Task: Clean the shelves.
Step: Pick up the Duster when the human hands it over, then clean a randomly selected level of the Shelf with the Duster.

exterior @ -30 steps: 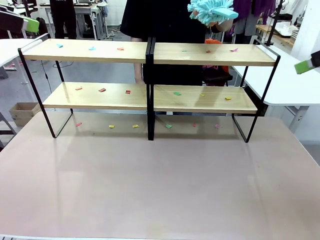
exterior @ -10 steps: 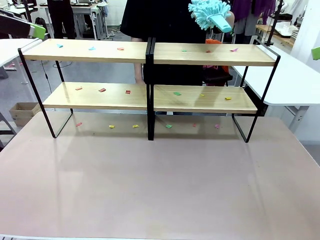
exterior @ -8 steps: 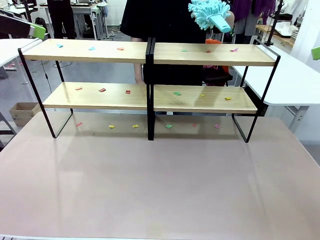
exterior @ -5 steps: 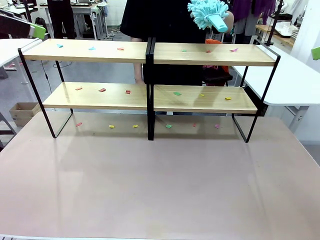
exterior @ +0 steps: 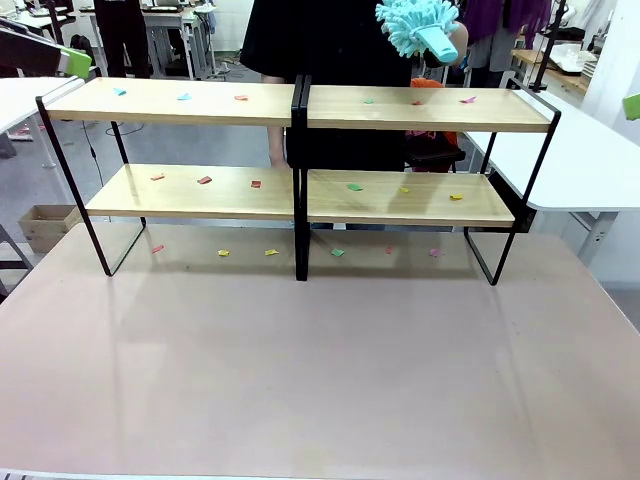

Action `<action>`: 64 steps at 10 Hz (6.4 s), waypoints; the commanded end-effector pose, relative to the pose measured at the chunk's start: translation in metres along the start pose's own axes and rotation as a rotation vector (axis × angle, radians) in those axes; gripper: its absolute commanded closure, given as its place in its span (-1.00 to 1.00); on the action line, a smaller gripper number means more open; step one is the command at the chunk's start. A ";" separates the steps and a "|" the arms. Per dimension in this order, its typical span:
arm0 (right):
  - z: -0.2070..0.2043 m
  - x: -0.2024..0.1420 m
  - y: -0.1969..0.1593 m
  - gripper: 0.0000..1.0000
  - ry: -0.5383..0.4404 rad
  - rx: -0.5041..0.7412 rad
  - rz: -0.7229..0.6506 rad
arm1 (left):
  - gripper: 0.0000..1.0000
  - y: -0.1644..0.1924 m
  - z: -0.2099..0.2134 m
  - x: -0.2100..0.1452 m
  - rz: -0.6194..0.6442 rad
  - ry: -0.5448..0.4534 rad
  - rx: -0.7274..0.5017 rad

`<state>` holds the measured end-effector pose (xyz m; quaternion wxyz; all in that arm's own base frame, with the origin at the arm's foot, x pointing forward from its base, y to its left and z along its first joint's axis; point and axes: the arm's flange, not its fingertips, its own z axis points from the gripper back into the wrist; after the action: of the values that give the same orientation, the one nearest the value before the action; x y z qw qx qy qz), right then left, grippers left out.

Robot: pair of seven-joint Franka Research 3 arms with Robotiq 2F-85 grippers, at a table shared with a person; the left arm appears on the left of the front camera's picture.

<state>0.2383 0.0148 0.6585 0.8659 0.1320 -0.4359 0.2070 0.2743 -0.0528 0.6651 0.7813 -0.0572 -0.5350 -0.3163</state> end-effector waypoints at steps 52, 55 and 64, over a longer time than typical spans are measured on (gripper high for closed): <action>0.110 0.046 -0.081 1.00 0.662 0.736 -0.632 | -1.00 0.000 0.000 0.001 -0.002 -0.004 0.000; 0.118 -0.030 -0.079 1.00 0.705 0.628 -0.674 | -1.00 0.000 0.000 0.001 -0.002 -0.004 0.000; 0.126 -0.031 -0.086 1.00 0.737 0.639 -0.665 | -1.00 0.000 0.000 0.001 -0.002 -0.004 0.000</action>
<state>0.1782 -0.1179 0.6882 0.9014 0.4232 0.0388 0.0834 0.2734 -0.0539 0.6664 0.7803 -0.0557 -0.5360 -0.3174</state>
